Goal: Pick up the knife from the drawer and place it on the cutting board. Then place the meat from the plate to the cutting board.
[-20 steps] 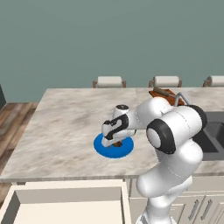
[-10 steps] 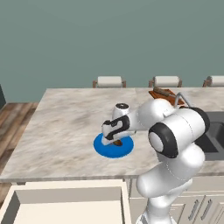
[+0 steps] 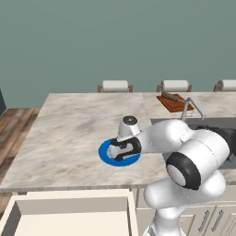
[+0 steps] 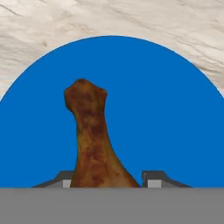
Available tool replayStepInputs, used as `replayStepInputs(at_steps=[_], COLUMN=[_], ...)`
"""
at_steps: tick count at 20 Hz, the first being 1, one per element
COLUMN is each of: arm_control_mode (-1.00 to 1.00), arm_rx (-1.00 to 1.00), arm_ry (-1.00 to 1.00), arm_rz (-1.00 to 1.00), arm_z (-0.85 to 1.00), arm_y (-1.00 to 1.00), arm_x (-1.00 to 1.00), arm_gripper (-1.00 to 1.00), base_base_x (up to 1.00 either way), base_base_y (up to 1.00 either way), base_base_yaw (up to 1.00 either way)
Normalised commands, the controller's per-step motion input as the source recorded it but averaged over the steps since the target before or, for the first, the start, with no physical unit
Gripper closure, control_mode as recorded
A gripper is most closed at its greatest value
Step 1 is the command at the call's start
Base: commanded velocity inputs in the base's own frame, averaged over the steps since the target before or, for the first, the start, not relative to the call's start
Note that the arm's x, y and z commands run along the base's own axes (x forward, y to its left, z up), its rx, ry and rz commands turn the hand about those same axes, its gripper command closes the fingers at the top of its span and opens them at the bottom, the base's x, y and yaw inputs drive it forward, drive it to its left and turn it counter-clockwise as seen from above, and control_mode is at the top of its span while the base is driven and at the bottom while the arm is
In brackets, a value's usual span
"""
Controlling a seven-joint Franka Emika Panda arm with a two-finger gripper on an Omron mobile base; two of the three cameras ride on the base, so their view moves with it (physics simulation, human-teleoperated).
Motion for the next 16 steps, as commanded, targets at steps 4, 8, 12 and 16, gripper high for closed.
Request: replayStepInputs(at_steps=[4,8,12,16], arm_control_mode=[-1.00,-1.00,-1.00,-1.00], arm_rx=[-0.02,0.00,0.00,0.00], arm_ry=[-0.16,-0.11,0.00,0.00], arm_rz=[0.00,0.00,0.00,0.00], arm_z=[0.69,0.93,1.00,0.95], arm_y=[-0.05,-0.21,-0.31,-0.34], arm_x=[-0.15,-0.07,-0.15,-0.43], arm_gripper=[1.00,1.00,1.00,1.00], base_base_x=[0.00,0.00,0.00,0.00], base_base_y=[0.00,0.00,0.00,0.00], base_base_yaw=[0.00,0.00,0.00,0.00])
